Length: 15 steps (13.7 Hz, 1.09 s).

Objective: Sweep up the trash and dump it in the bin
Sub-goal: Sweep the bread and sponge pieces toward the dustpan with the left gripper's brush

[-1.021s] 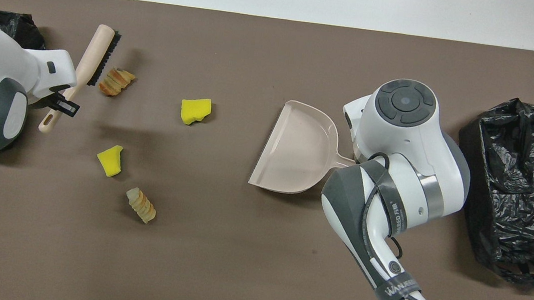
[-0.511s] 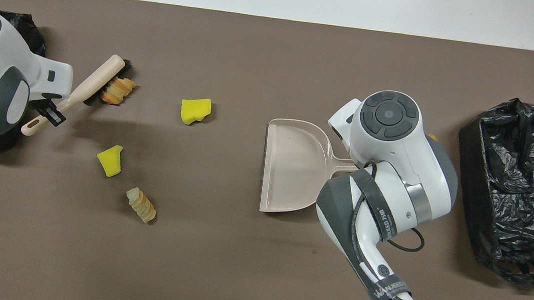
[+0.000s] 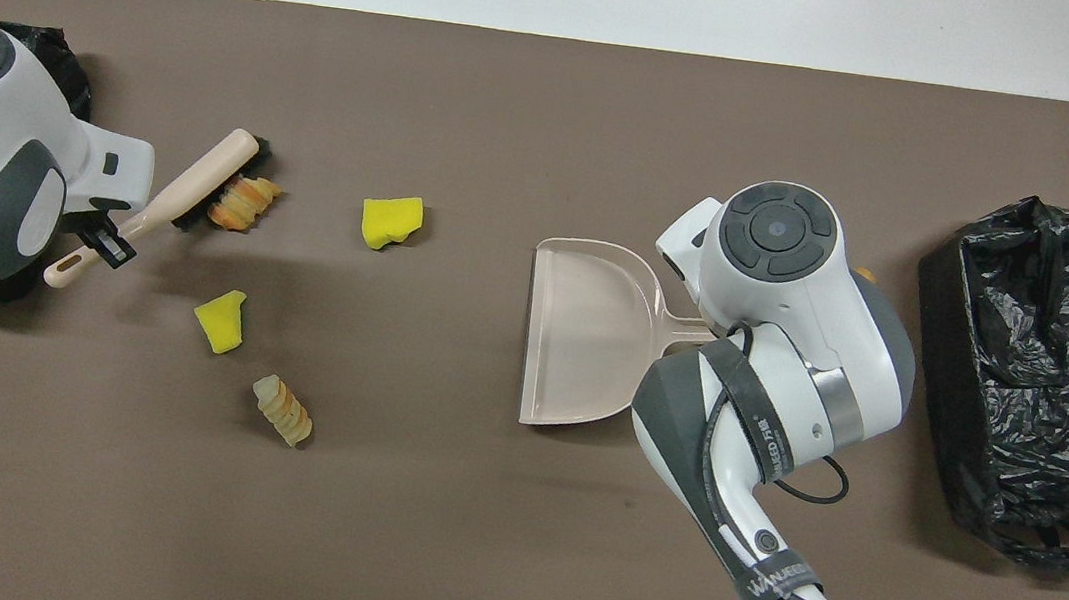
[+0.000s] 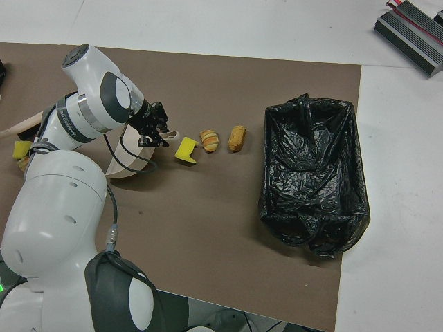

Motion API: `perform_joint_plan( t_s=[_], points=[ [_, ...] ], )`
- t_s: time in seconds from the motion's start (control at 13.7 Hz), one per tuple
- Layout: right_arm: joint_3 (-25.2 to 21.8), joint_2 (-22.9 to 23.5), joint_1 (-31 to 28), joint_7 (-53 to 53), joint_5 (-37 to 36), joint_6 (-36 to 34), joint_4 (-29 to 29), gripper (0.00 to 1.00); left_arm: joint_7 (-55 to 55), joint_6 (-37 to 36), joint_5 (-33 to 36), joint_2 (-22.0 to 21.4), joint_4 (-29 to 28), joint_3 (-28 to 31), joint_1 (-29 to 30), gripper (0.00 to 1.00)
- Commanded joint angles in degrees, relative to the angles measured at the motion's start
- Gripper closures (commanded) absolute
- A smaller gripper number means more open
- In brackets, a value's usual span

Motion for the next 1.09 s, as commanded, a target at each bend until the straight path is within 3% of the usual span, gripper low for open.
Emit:
perform_joint_plan(
  t_s=[0.0, 0.15, 0.44, 0.73, 0.88, 1.02],
  points=[
    [0.39, -1.53, -0.35, -0.94, -0.79, 1.34, -1.97, 1.00, -10.42, 0.15, -0.92, -3.30, -3.31, 0.67, -6.07, 1.00],
    [0.47, -1.53, -0.35, -0.94, -0.79, 1.43, -2.06, 1.00, -15.72, -0.46, -1.81, -6.27, -3.04, 0.76, -5.91, 1.00],
    [0.47, -1.70, -0.26, 0.72, -0.43, 1.43, -2.50, 1.00, -27.85, -10.11, -1.90, -12.52, -4.70, 1.03, -2.58, 1.00],
    [0.39, -1.97, 2.02, 5.90, -0.61, 3.35, -4.85, 1.00, -47.08, -7.94, -4.00, -19.46, -17.16, 1.03, -1.08, 1.00],
    [0.39, -3.29, 2.11, 6.97, -0.96, 5.29, -7.32, 1.00, -50.44, -3.92, -5.93, -23.15, -24.45, 1.03, -1.08, 1.00],
    [0.39, -3.64, 2.20, 6.89, -1.66, 5.12, -7.59, 1.00, -53.53, 0.49, -8.82, -22.82, -27.12, 0.85, -1.87, 1.00]
  ],
)
